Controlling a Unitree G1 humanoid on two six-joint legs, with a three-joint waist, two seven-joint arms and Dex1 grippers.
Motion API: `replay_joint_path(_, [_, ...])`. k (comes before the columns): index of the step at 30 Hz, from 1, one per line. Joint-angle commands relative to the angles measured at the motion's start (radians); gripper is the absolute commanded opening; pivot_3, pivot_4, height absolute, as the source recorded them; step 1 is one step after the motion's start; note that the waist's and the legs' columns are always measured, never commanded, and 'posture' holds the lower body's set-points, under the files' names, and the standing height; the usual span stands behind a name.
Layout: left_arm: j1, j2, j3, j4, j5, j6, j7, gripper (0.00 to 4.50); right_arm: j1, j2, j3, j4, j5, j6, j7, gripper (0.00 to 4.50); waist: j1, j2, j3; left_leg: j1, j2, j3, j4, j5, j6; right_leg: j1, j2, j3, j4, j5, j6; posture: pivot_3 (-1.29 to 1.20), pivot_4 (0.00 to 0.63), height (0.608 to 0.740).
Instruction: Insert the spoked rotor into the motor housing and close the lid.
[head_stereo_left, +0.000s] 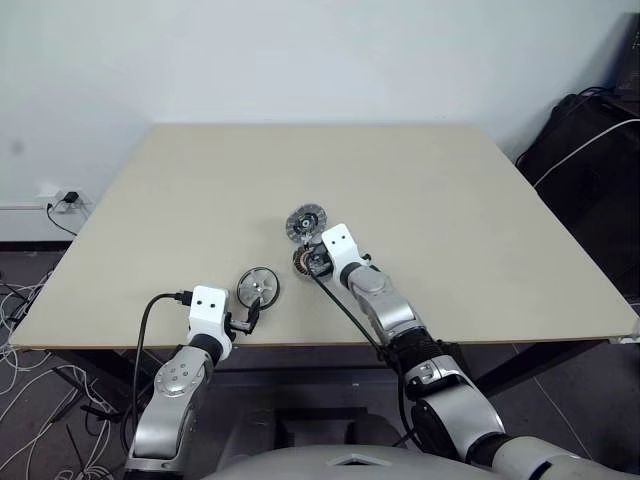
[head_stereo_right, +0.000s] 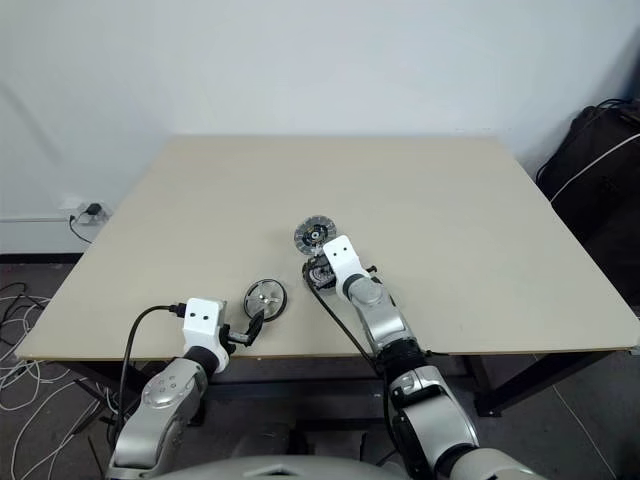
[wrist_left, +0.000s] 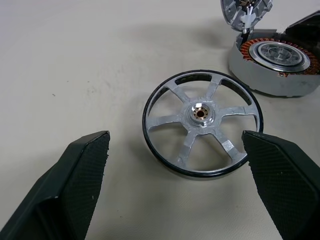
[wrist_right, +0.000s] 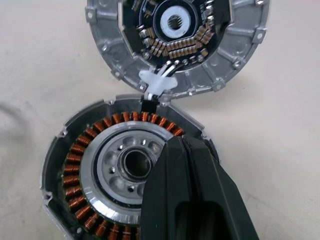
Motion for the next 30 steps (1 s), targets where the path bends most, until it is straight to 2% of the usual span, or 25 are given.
replay_joint_path(1, [-0.011,0.000,0.004,-0.025,-0.001,-0.019,-0.003,4.50,-0.017,0.003,0.025,-0.008,-0.011,0.000,0.024,0.03,0.000,0.000,0.000,0.000,0.000,0.000,0.000,0.000,0.000,0.000,0.000,0.000,0.000,0.000,0.000,0.00,0.000,0.740])
replay_joint_path(13, [-0.008,-0.001,0.011,-0.026,-0.004,-0.022,0.001,4.50,-0.013,0.007,0.046,-0.011,-0.013,0.005,0.067,0.03,-0.002,0.000,0.000,0.000,0.000,0.000,0.000,0.000,0.000,0.000,0.000,0.000,0.000,0.000,0.000,0.00,0.000,0.740])
replay_joint_path(20, [-0.007,-0.005,0.005,-0.016,-0.004,-0.024,-0.001,4.50,-0.006,-0.006,0.059,-0.001,-0.019,-0.067,0.079,0.03,-0.006,0.000,0.000,0.000,0.000,0.000,0.000,0.000,0.000,0.000,0.000,0.000,0.000,0.000,0.000,0.00,0.000,0.740])
replay_joint_path(30, [0.000,-0.009,0.006,-0.022,-0.005,-0.020,0.001,4.50,-0.036,-0.006,0.031,0.027,-0.014,-0.120,0.035,0.03,-0.007,0.000,0.000,0.001,0.000,0.000,0.000,0.000,0.000,0.001,0.000,0.000,0.000,0.000,0.000,0.00,0.000,0.740])
